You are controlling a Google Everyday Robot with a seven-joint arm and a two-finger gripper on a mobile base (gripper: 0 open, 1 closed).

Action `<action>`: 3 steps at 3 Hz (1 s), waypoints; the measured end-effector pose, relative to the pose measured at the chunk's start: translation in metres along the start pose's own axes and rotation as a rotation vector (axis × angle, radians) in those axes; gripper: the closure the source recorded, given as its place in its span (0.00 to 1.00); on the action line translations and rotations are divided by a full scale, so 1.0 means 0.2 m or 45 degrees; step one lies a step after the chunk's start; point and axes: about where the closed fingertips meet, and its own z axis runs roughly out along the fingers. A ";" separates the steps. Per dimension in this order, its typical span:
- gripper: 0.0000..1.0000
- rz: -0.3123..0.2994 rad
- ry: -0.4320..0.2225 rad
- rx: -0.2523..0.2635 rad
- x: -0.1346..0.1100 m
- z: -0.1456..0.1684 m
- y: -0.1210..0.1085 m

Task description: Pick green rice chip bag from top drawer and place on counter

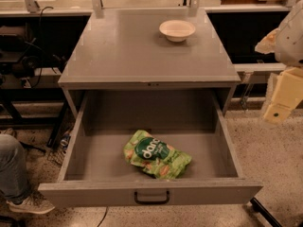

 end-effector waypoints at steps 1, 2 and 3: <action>0.00 0.000 0.000 0.000 0.00 0.00 0.00; 0.00 0.071 -0.016 -0.026 -0.02 0.11 0.02; 0.00 0.301 -0.094 -0.138 -0.08 0.46 0.10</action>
Offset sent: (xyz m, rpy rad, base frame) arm 0.0236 0.0365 -0.1142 0.1714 0.1449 -0.2366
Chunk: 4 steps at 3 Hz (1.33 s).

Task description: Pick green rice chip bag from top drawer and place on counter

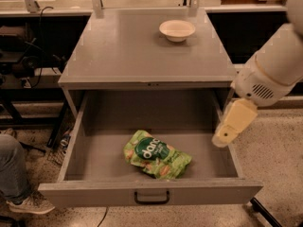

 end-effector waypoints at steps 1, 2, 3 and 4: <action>0.00 0.222 -0.085 -0.114 -0.06 0.31 0.10; 0.00 0.291 -0.111 -0.106 -0.09 0.35 0.09; 0.00 0.280 -0.107 -0.109 -0.08 0.35 0.10; 0.00 0.323 -0.142 -0.133 -0.14 0.46 0.12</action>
Offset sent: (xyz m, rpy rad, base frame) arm 0.0018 0.0298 -0.0486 0.1171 0.0766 -0.1127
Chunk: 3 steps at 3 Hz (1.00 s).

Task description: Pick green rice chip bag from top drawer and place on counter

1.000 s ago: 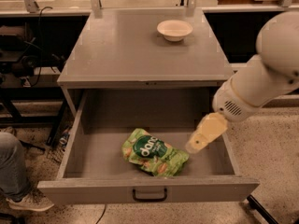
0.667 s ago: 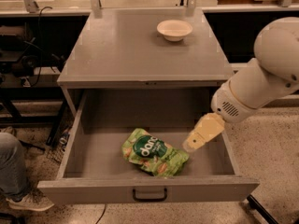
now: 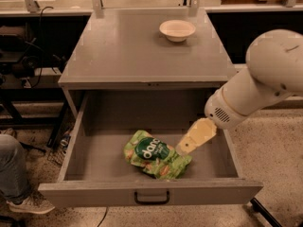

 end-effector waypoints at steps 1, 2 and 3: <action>0.00 0.035 -0.044 -0.028 -0.09 0.20 0.01; 0.00 0.053 -0.063 -0.052 -0.16 0.39 0.02; 0.00 0.054 -0.071 -0.078 -0.19 0.56 0.03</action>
Offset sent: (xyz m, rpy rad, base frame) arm 0.0493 0.0861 -0.0927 0.1061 0.0292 -0.0378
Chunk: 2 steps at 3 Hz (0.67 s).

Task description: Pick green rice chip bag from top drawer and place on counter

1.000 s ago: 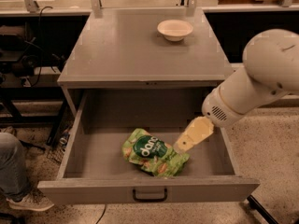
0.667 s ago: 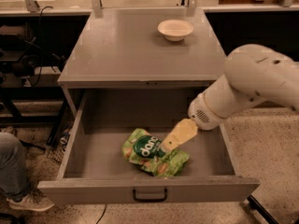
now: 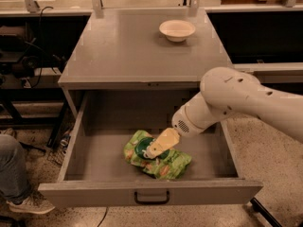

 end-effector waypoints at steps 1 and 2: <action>0.00 -0.001 0.028 -0.019 0.00 0.16 0.02; 0.00 -0.022 0.072 -0.038 0.00 0.31 0.06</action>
Offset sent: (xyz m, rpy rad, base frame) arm 0.0027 0.0580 -0.0803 -0.0519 0.0734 0.0717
